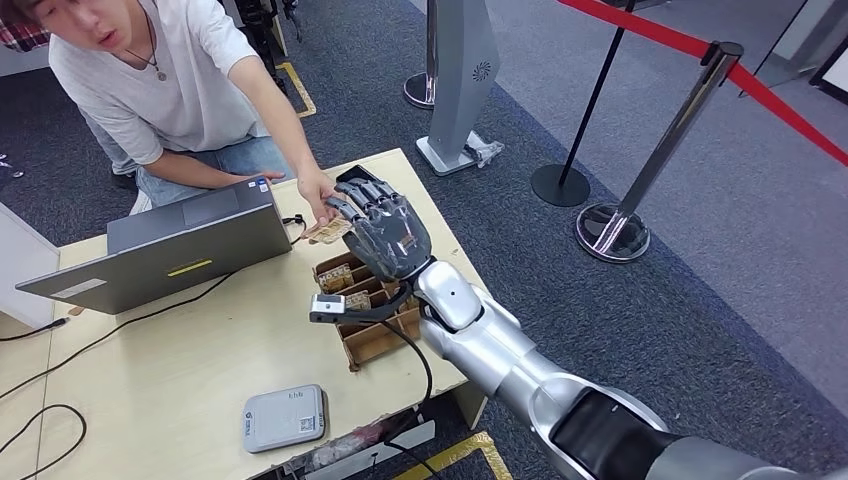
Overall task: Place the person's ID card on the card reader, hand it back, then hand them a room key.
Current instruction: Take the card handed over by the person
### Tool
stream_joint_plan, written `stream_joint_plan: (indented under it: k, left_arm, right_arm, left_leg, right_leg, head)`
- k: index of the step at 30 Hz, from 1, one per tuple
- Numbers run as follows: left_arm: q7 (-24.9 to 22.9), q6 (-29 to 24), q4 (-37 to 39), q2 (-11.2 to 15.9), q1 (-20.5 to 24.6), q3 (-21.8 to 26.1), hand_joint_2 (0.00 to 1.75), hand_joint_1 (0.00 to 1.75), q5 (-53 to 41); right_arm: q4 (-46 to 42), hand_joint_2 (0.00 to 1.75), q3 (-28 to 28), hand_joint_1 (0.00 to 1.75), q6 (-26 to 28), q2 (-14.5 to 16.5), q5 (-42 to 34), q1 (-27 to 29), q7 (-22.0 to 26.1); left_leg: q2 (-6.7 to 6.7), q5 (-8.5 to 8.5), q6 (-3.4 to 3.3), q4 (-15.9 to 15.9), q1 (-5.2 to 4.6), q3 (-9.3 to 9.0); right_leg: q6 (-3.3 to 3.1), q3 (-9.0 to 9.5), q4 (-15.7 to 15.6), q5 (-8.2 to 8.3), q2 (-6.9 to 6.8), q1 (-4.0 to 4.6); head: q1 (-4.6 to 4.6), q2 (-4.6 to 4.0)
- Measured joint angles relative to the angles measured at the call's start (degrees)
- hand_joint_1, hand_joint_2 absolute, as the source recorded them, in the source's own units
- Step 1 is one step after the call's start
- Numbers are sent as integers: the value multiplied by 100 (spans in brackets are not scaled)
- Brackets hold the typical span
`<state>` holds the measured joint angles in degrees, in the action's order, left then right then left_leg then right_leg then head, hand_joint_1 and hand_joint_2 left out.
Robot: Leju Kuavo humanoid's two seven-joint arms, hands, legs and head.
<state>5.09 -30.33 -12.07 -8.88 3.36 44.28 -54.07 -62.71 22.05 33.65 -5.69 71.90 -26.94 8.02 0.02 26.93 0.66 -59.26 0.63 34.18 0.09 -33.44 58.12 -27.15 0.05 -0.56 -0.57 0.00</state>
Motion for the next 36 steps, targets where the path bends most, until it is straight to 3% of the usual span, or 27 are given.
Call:
stream_joint_plan:
  k: [36]
  left_arm:
    - [-11, 29, 0, -1, 24, 0, 0, 0, -29]
  right_arm:
    - [-7, 175, -12, 175, 7, -84, -152, 60, 114]
  left_leg:
    - [0, 0, 0, 0, 0, 0]
  right_leg:
    - [0, 0, 0, 0, 0, 0]
  head:
    - [0, 0]
